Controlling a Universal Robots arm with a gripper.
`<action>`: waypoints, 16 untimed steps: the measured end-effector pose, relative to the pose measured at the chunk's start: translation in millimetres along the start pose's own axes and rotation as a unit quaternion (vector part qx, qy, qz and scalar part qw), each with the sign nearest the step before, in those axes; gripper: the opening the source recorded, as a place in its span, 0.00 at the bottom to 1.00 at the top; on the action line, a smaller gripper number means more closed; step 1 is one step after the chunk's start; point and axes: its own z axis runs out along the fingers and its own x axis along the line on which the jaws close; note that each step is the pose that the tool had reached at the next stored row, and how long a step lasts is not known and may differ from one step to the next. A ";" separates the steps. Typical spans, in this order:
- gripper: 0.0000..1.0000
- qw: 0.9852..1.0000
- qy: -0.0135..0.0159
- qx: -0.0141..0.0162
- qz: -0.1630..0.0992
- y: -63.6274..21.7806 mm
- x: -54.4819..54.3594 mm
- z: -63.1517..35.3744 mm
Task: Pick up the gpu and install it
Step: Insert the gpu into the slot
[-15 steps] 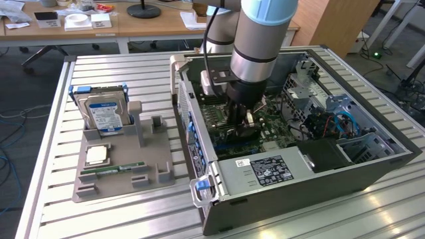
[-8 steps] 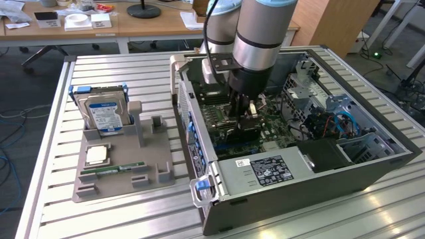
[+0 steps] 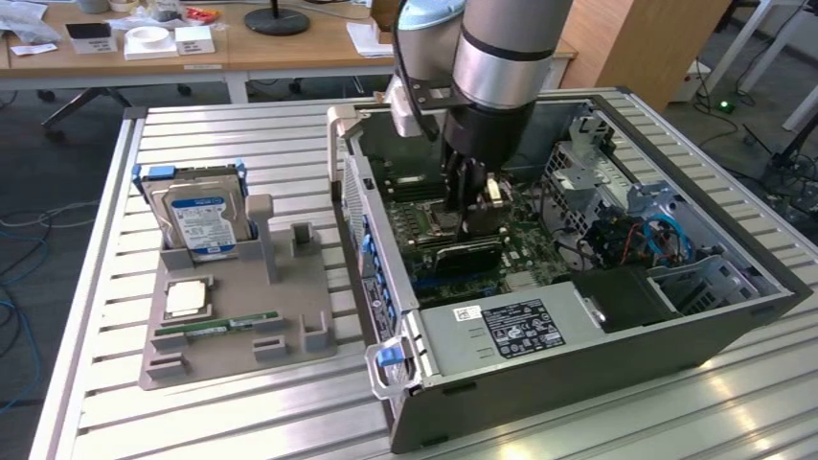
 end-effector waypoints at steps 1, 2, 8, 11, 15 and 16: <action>0.52 1.000 0.000 0.000 0.000 -0.1 -0.1 -3.0; 0.52 1.000 0.000 0.000 0.000 -0.1 -0.3 -5.8; 0.52 1.000 0.000 0.000 0.000 -0.3 -0.6 -12.3; 0.52 1.000 0.000 0.000 0.000 -0.3 -0.6 -12.4; 0.52 1.000 0.000 0.000 0.000 -0.3 -0.7 -14.2; 0.52 1.000 0.000 0.000 0.000 -0.3 -0.7 -14.2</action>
